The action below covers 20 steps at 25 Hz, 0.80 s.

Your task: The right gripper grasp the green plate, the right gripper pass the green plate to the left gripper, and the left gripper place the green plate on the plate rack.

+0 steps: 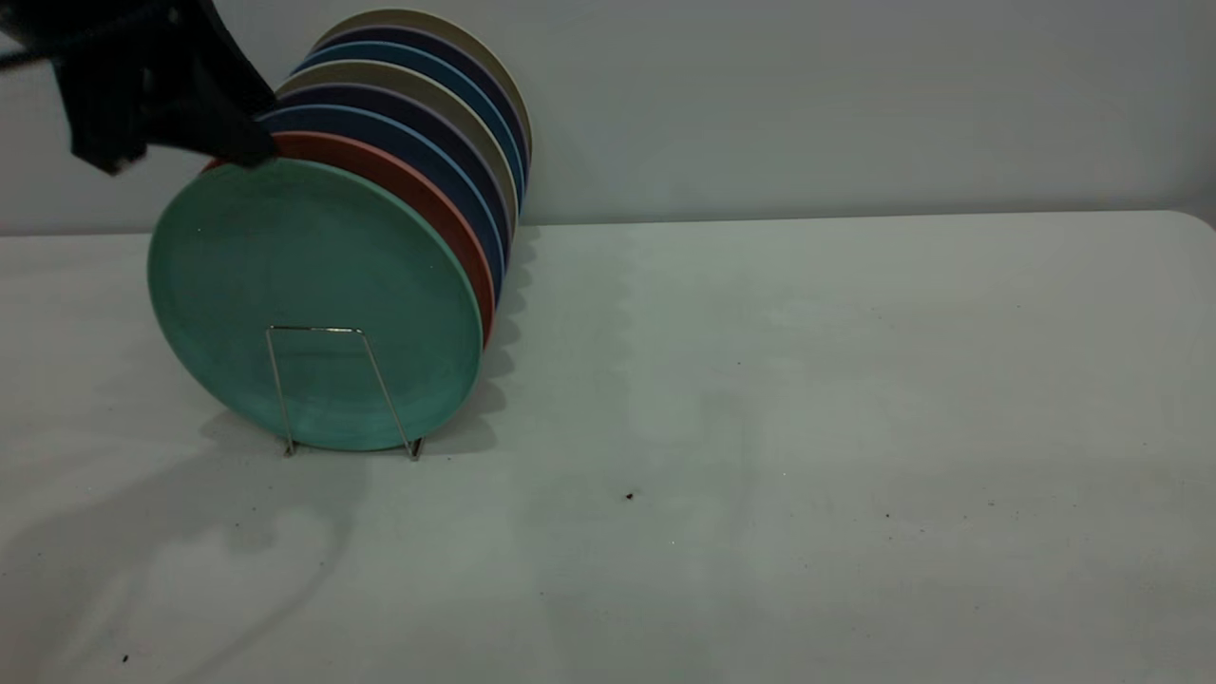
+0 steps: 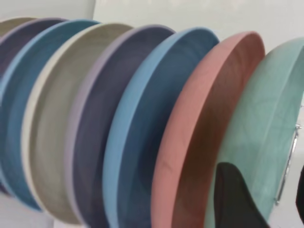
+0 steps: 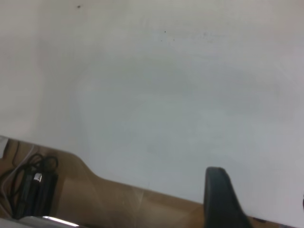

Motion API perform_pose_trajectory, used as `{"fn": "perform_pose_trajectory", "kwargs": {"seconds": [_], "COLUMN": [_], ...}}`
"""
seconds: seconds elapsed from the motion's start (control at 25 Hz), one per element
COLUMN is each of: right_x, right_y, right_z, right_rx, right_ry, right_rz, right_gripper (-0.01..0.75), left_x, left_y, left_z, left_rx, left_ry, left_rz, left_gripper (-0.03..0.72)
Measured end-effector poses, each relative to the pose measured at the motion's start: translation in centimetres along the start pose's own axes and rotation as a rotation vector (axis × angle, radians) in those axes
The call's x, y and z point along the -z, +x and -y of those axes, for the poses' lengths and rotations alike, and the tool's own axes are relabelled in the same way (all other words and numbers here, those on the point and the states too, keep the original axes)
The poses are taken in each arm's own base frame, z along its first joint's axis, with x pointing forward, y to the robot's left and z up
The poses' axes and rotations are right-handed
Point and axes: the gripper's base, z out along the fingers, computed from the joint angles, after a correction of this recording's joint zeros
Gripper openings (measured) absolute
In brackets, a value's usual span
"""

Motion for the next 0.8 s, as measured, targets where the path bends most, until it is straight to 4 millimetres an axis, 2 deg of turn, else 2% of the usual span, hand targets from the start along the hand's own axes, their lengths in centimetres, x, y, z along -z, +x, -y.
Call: {"fn": "perform_pose_trajectory", "kwargs": {"seconds": [0.2, 0.4, 0.6, 0.72, 0.8], "right_x": [0.0, -0.1, -0.3, -0.2, -0.2], "right_y": [-0.1, 0.2, 0.8, 0.9, 1.0], "right_z": [0.4, 0.5, 1.1, 1.6, 1.8], "right_rx": [-0.021, -0.021, -0.054, -0.087, -0.087], "right_ry": [0.039, 0.045, 0.082, 0.135, 0.148], "right_rz": [0.007, -0.011, -0.052, -0.066, -0.07], "right_gripper": [0.428, 0.428, 0.428, 0.428, 0.428], "left_x": [4.8, 11.6, 18.8, 22.2, 23.7], "left_y": [-1.5, -2.7, -3.1, -3.1, -2.8], "left_z": [0.3, 1.9, 5.5, 8.3, 10.5], "left_rx": [0.146, 0.321, 0.553, 0.712, 0.811], "left_ry": [-0.036, -0.089, -0.144, -0.153, -0.153], "left_rz": [-0.016, -0.096, -0.202, -0.238, -0.264], "left_gripper": [0.36, 0.36, 0.36, 0.36, 0.36]}}
